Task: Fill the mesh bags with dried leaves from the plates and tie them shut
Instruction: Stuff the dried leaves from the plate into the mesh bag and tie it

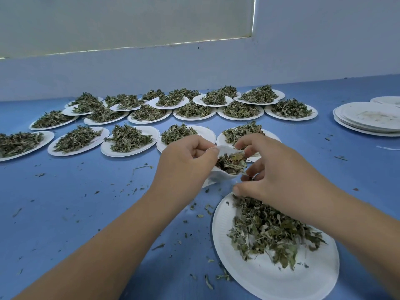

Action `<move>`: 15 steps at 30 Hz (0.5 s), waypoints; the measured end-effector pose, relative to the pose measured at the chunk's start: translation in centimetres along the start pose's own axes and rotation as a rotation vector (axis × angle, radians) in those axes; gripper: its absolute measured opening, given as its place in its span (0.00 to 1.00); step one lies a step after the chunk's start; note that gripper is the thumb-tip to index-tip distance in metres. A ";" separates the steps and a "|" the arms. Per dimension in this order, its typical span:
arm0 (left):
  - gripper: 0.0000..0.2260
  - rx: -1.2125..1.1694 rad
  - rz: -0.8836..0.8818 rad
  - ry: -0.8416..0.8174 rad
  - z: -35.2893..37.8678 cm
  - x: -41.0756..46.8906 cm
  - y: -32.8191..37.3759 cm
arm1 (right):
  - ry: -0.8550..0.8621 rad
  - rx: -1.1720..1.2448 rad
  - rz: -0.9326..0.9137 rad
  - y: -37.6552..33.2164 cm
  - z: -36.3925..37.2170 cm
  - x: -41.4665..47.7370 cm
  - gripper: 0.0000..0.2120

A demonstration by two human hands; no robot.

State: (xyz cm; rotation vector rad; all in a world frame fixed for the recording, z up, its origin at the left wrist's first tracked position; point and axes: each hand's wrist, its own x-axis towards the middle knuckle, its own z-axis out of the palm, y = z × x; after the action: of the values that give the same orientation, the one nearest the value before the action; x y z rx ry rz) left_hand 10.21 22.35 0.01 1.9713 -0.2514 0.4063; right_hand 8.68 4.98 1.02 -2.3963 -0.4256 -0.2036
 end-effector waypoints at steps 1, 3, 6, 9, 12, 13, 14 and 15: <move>0.06 -0.001 -0.001 -0.001 0.0 0.0 0.0 | 0.028 0.018 -0.003 0.1 0.0 0.0 0.23; 0.06 -0.010 -0.007 -0.002 0.0 0.0 0.0 | 0.082 0.051 -0.009 0.2 -0.3 0.2 0.16; 0.05 -0.014 -0.018 0.008 -0.1 -0.1 0.0 | 0.107 0.116 -0.005 0.0 -0.7 0.2 0.12; 0.05 -0.013 -0.021 0.012 -0.1 -0.1 0.0 | 0.049 0.161 0.012 -0.2 -1.3 0.0 0.10; 0.05 -0.007 -0.019 0.010 -0.1 0.0 0.0 | -0.031 0.152 0.038 -0.3 -1.7 -0.1 0.15; 0.05 -0.002 -0.018 0.012 -0.1 -0.1 0.0 | -0.039 0.159 0.041 -0.4 -1.8 -0.1 0.16; 0.05 0.006 -0.015 0.014 -0.1 -0.1 0.0 | -0.039 0.169 0.040 -0.4 -1.9 -0.2 0.17; 0.05 0.015 -0.011 0.018 -0.1 -0.1 0.0 | -0.035 0.181 0.037 -0.5 -2.0 -0.2 0.17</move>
State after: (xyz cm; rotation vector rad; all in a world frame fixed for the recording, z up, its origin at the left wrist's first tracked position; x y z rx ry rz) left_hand 10.11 22.42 0.05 1.9824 -0.2264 0.4190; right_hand 8.26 3.97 2.76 -2.2304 -0.3982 -0.1025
